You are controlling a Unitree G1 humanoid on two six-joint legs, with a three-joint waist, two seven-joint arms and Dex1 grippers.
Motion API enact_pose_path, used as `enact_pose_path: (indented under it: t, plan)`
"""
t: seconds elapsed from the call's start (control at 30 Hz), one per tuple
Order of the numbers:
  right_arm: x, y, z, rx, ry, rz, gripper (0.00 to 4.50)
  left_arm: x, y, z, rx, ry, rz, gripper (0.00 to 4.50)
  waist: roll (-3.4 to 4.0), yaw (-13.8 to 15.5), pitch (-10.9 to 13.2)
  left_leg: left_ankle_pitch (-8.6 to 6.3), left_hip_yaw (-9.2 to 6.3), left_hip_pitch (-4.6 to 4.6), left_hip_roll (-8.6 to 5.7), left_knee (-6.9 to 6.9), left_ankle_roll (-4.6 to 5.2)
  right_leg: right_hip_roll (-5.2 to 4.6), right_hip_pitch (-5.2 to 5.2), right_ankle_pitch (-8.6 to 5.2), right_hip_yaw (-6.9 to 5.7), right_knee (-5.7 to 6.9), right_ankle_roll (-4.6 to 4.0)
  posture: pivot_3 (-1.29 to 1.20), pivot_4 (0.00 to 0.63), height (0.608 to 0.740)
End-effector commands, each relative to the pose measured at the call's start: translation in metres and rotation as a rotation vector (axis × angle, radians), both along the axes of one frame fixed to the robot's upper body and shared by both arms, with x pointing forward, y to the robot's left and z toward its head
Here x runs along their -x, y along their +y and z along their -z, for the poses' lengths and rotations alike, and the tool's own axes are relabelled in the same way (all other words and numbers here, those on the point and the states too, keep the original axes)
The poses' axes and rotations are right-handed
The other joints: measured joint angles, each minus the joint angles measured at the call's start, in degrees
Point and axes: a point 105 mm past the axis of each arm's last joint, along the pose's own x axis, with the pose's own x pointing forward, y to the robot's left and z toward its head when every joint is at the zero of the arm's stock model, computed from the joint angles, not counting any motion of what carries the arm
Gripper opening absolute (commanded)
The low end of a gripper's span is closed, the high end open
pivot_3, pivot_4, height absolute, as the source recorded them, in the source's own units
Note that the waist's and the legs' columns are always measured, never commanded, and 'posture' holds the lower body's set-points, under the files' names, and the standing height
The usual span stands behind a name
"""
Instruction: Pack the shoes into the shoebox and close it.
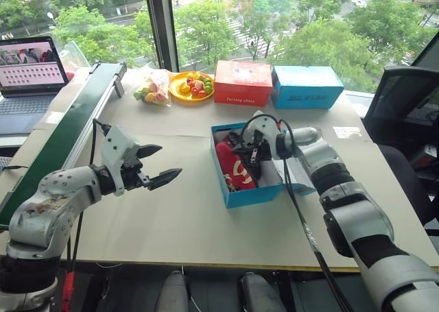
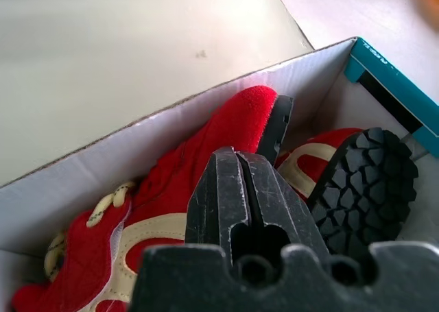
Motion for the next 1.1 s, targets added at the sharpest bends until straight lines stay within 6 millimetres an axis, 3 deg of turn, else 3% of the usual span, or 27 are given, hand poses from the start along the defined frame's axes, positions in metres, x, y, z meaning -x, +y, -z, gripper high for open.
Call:
enact_pose_path:
  t: [0.03, 0.17, 0.27, 0.37, 0.43, 0.5, 0.6, 0.7, 0.87, 0.93, 0.97, 1.1]
  plan:
    - [-0.003, -0.007, 0.038, 0.198, -0.046, 0.047, 0.04, 0.004, -0.004, -0.01, -0.004, -0.044, 0.006, 4.5, -0.03, -0.3, 0.0, 0.0, 0.0, 0.03, 0.0, 0.0, 0.0, 0.0, 0.03, 0.0, 0.0, 0.0, 0.0, 0.0, 0.15, 0.74]
    - [-0.002, -0.011, 0.055, 0.3, -0.088, 0.04, 0.04, 0.003, -0.007, -0.01, -0.001, -0.039, 0.02, 4.5, -0.06, -0.8, -0.1, 0.0, 0.0, 0.37, 0.0, -0.01, 0.0, 0.0, 0.31, 0.0, 0.02, 0.03, -0.01, 0.0, 0.15, 0.74]
    - [-0.001, -0.006, 0.048, 0.246, -0.098, 0.028, 0.04, 0.003, -0.01, -0.01, -0.009, -0.032, 0.048, 4.5, -0.07, -0.8, -0.1, -0.02, 0.0, 1.14, 0.0, -0.08, -0.02, -0.01, 1.07, -0.18, 0.02, -0.05, 0.15, 0.0, 0.15, 0.74]
    - [0.002, -0.005, 0.017, 0.113, -0.111, 0.0, 0.04, 0.0, -0.014, -0.009, -0.017, -0.022, 0.081, 4.5, -0.08, -0.5, -0.1, -0.02, -0.01, 1.18, 0.0, -0.07, -0.03, -0.01, 1.11, -0.33, 0.02, -0.02, 0.34, 0.0, 0.15, 0.74]
    - [0.015, -0.008, -0.028, -0.061, -0.097, -0.03, 0.04, -0.004, -0.018, -0.009, -0.026, -0.017, 0.112, 4.5, -0.07, -0.1, -0.1, -0.02, -0.01, 1.14, 0.0, -0.05, -0.02, -0.02, 1.1, -0.33, 0.02, -0.02, 0.35, 0.0, 0.15, 0.74]
    - [0.035, -0.018, -0.068, -0.215, -0.059, -0.035, 0.04, -0.007, -0.022, -0.009, -0.027, -0.009, 0.146, 4.5, 0.07, 0.3, 0.0, -0.01, -0.02, 0.91, 0.0, -0.06, -0.01, -0.02, 0.92, -0.31, 0.01, -0.01, 0.33, 0.0, 0.15, 0.74]
    - [0.079, -0.046, -0.087, -0.313, 0.097, -0.016, 0.04, -0.011, -0.03, -0.009, -0.034, 0.001, 0.206, 4.5, 0.27, 1.0, 0.1, -0.02, 0.0, 0.45, -0.04, -0.07, 0.0, -0.03, 0.52, -0.18, 0.04, -0.01, 0.09, 0.0, 0.15, 0.74]
    - [0.11, -0.059, -0.079, -0.327, 0.237, 0.014, 0.04, -0.014, -0.033, -0.009, -0.039, 0.008, 0.242, 4.5, 0.25, 1.5, 0.1, -0.08, -0.02, 0.1, -0.03, -0.1, 0.1, 0.0, 0.11, -0.19, 0.02, 0.01, 0.05, 0.0, 0.15, 0.74]
    - [0.162, -0.101, -0.005, -0.295, 0.498, 0.233, 0.04, -0.018, -0.043, -0.01, -0.063, 0.028, 0.341, 4.5, 0.19, 2.0, 0.1, -0.14, -0.03, 0.02, -0.09, 0.06, 0.18, -0.05, 0.15, -0.23, 0.02, -0.05, 0.08, 0.0, 0.15, 0.74]
    - [0.166, -0.105, 0.009, -0.338, 0.522, 0.295, 0.04, -0.02, -0.043, -0.011, -0.07, 0.029, 0.354, 4.5, 0.21, 1.3, 0.1, -0.13, 0.01, -0.03, -0.16, 0.15, 0.18, -0.09, 0.08, -0.24, 0.15, -0.01, 0.22, 0.0, 0.15, 0.74]
    - [0.163, -0.108, 0.017, -0.366, 0.517, 0.346, 0.04, -0.022, -0.044, -0.011, -0.075, 0.029, 0.359, 4.5, 0.21, 1.1, 0.1, -0.13, 0.01, 0.04, -0.17, 0.28, 0.19, -0.02, 0.07, -0.32, 0.33, -0.01, 0.62, 0.0, 0.15, 0.74]
    - [0.147, -0.12, 0.045, -0.422, 0.485, 0.512, 0.04, -0.025, -0.046, -0.013, -0.082, 0.025, 0.371, 4.5, 0.1, 0.1, 0.1, -0.1, -0.07, 0.32, -0.19, 0.34, 0.24, 0.06, 0.29, -0.17, 0.43, -0.02, 0.67, 0.0, 0.15, 0.74]
